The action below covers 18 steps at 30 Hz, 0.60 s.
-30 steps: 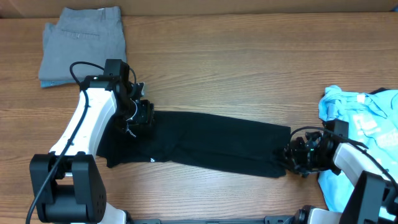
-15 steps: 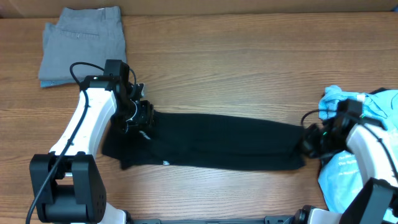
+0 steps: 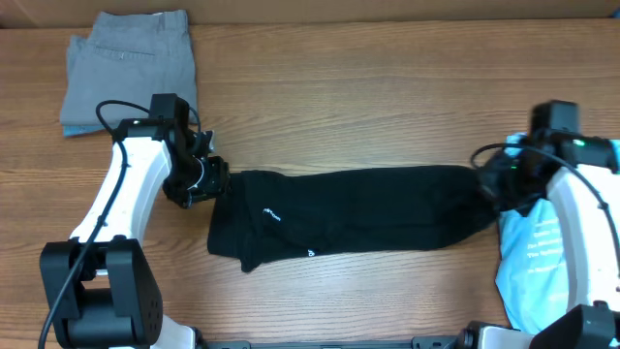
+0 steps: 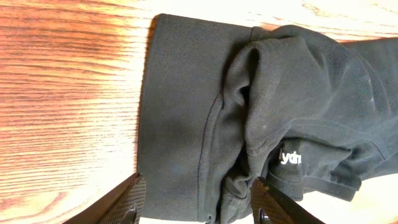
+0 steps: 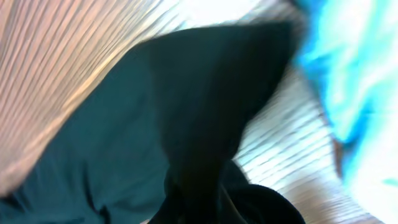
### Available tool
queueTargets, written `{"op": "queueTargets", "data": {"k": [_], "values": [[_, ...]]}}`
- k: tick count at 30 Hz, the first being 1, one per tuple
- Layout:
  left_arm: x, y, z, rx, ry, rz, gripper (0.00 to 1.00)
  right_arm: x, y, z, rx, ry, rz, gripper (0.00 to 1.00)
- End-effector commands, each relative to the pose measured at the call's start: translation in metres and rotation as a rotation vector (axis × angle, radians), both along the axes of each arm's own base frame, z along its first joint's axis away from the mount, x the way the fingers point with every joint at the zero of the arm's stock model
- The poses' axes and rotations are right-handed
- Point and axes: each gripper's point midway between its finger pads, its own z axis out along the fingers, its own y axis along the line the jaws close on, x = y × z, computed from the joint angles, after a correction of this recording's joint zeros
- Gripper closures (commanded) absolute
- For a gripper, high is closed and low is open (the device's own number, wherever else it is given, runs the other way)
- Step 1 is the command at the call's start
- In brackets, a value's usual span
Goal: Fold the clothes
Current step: 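Fold the strip's right end leftward over the middle with the right gripper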
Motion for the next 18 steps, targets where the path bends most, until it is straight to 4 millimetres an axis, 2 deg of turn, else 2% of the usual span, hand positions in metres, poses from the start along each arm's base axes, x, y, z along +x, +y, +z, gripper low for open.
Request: {"op": "queueTargets", "data": {"k": [1, 8, 10, 11, 18], "values": [[0.005, 0.002, 0.01, -0.001, -0.039, -0.012, 0.43, 0.006, 0.032, 0.009, -0.002, -0.039, 0.083, 0.96], [0.004, 0.002, 0.01, -0.001, -0.032, -0.011, 0.45, 0.003, 0.102, 0.0, 0.017, -0.018, 0.228, 0.95], [0.004, 0.002, 0.01, -0.001, -0.032, -0.011, 0.45, 0.002, 0.134, -0.009, 0.019, -0.018, 0.335, 0.95], [0.004, 0.002, 0.01, -0.001, -0.031, -0.011, 0.45, 0.001, 0.144, -0.011, 0.019, -0.019, 0.364, 0.95], [0.002, 0.002, 0.01, -0.001, -0.024, -0.011, 0.45, 0.005, 0.185, -0.031, 0.043, -0.02, 0.427, 0.92]]}}
